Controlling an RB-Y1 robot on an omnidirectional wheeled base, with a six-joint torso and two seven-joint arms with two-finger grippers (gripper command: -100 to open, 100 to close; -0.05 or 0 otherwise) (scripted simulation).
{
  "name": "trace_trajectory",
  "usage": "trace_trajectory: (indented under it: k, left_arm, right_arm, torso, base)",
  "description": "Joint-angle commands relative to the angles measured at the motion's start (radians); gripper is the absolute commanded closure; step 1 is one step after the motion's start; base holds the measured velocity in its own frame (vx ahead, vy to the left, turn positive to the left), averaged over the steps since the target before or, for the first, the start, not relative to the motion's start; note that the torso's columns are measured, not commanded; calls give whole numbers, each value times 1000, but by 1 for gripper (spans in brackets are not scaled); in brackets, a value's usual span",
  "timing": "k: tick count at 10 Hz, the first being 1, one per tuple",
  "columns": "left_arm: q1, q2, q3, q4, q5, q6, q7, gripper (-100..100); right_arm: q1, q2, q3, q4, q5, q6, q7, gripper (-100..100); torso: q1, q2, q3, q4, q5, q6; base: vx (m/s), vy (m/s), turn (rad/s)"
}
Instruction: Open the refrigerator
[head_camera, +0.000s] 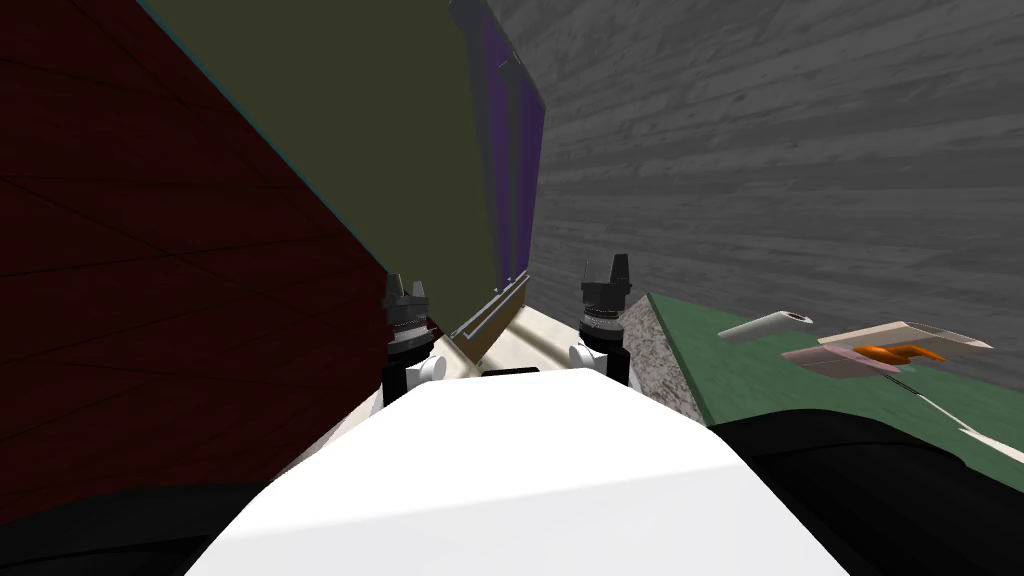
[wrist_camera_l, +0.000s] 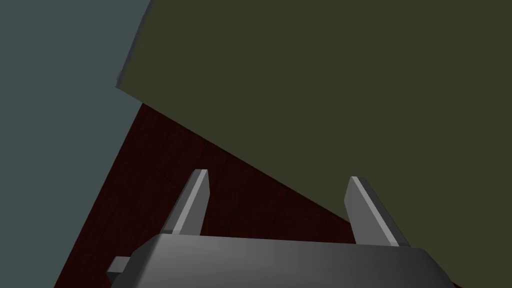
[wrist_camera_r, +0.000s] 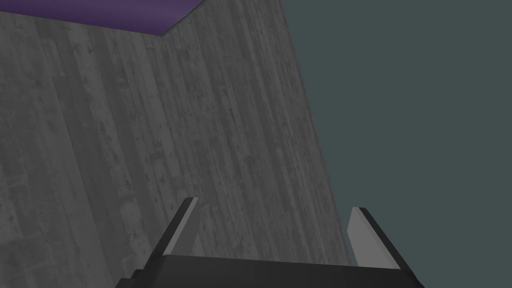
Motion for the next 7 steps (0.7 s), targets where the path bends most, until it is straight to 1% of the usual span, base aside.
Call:
trace_trajectory:
  k: [1,3,7]
  left_arm:
    - [0,0,0,0,0,0,0,0]
    - [0,0,0,0,0,0,0,0]
    - [0,0,0,0,0,0,0,0]
  right_arm:
    - [0,0,0,0,0,0,0,0]
    - [0,0,0,0,0,0,0,0]
    - [0,0,0,0,0,0,0,0]
  torso:
    - [0,40,-82,41,0,0]
    - [0,175,-351,176,0,0]
    - [0,470,-939,470,0,0]
  base:
    - [0,0,0]
    - [0,0,0]
    - [0,0,0]
